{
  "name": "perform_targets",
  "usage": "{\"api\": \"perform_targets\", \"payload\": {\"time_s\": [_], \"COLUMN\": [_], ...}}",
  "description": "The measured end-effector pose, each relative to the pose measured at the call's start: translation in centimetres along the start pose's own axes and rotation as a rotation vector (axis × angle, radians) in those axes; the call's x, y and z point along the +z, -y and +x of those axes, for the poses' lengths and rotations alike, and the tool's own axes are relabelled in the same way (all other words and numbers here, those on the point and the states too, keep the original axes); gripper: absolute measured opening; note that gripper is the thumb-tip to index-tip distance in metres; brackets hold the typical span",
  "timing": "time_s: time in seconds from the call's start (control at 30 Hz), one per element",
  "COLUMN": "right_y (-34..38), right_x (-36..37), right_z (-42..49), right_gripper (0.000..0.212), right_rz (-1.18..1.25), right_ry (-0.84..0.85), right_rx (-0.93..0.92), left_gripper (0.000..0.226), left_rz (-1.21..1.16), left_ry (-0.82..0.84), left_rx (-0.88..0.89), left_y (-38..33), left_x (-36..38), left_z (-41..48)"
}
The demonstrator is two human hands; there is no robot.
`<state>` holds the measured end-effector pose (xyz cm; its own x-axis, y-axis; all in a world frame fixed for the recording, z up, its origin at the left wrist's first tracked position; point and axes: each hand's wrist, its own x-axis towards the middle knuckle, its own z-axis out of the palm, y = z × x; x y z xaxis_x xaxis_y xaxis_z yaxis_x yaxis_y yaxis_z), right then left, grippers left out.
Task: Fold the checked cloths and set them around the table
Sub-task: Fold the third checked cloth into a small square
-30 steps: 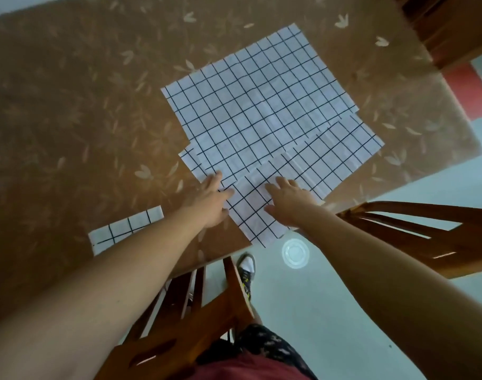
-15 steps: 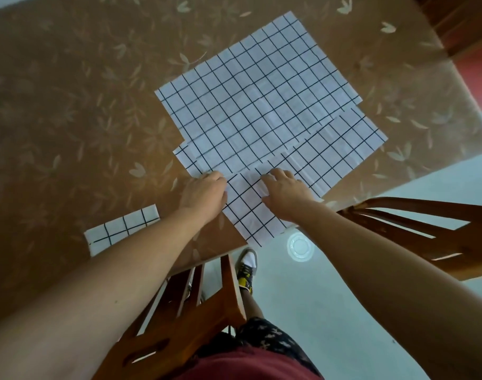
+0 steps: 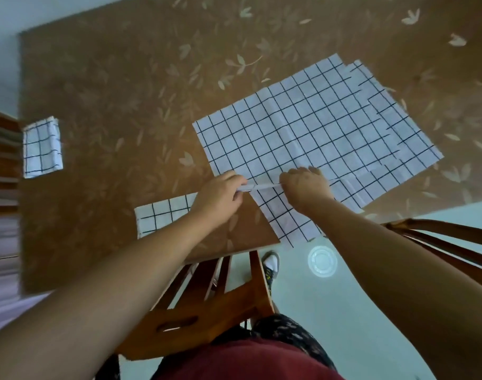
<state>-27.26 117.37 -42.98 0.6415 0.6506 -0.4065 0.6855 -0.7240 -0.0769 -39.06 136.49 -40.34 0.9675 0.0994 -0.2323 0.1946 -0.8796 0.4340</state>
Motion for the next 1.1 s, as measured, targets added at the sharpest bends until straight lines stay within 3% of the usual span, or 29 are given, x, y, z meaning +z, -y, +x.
{"api": "perform_targets", "payload": {"time_s": [0.2,0.3,0.5,0.7,1.1], "right_y": [2.6,4.6,3.7,1.0,5.6], "right_x": [-1.1,-1.3,-1.0,-2.2,-13.7], "right_z": [0.2,0.1,-0.7,-1.6,-2.1], "right_gripper": [0.025,0.018,0.013,0.013,0.024], "right_rz": [0.003,0.024,0.055,-0.001,0.185], "right_ry": [-0.035,-0.028,-0.032,-0.009,-0.214], "right_rx": [-0.125,-0.186,-0.116,0.041,0.169], "left_gripper": [0.037,0.019,0.011,0.018,0.015], "left_rz": [0.312,0.389,0.337,0.292,0.215], "left_ry": [0.064,0.055,-0.021,-0.141,-0.368], "left_rx": [-0.016,-0.014,-0.079,-0.177,-0.316], "left_y": [0.6,-0.9,2.1,6.5,14.6], "left_x": [-1.3,-0.9,-1.6,-6.2,-18.9], "left_z": [-1.4,-0.9,-1.9,-5.2,-12.1]}}
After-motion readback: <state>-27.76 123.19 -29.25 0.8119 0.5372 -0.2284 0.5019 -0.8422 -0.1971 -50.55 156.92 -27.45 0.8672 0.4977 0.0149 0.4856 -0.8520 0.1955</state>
